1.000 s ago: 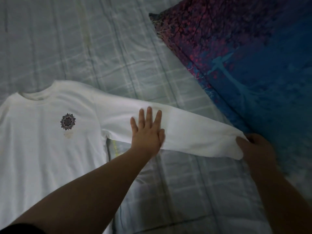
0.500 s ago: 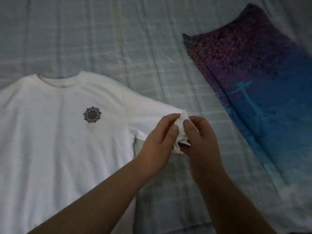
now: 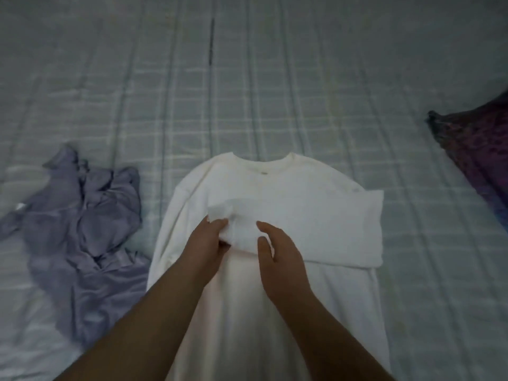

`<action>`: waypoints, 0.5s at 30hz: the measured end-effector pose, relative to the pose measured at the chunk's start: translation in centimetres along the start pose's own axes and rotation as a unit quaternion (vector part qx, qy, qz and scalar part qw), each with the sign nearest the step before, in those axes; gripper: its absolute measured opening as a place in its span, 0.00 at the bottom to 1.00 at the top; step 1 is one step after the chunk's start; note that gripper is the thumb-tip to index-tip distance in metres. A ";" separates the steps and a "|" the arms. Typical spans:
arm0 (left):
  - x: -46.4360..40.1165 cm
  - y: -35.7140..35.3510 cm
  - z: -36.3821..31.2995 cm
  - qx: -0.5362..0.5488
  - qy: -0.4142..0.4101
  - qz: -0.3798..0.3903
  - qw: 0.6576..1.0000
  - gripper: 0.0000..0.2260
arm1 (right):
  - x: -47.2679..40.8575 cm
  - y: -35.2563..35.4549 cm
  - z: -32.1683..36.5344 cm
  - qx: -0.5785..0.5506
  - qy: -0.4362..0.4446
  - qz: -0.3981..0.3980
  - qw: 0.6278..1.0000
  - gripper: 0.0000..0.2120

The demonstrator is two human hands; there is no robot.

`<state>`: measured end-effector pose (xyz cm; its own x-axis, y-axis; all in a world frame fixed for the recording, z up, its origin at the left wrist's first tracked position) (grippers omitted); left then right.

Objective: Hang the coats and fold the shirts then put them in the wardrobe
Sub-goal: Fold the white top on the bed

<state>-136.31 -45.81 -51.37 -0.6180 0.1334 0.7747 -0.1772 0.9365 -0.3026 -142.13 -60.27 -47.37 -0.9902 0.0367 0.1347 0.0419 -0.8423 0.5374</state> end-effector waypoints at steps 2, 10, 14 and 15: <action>-1.6 2.3 -0.2 -0.067 0.016 -0.040 0.997 0.16 | 0.8 -1.0 -2.2 0.098 0.020 0.029 0.995 0.23; -3.8 6.2 -0.3 -0.026 -0.015 -0.099 0.995 0.13 | -0.4 -0.4 -9.0 0.349 0.057 0.112 0.929 0.31; -3.1 7.9 -0.5 -0.032 -0.019 -0.128 0.991 0.11 | -1.7 -2.7 -8.2 0.355 0.090 0.154 0.918 0.30; -2.8 8.1 -0.5 -0.054 -0.013 -0.143 0.988 0.10 | -1.8 -3.3 -8.1 0.363 0.089 0.171 0.912 0.30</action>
<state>-135.64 -38.45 -55.71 -0.5734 -0.1494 0.8055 -0.2663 0.9638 -0.0108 -141.52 -61.90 -56.16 -0.9056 -0.3036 0.2963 0.3664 -0.2078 0.9070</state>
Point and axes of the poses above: each hand's wrist, its own x-axis away from the middle knuckle, its own y-axis out of the back of the hand, z = x × y, the point moved 1 cm from there along -x, towards the middle knuckle, and after that the axes turned 12 degrees about y, right-handed, at the moved point
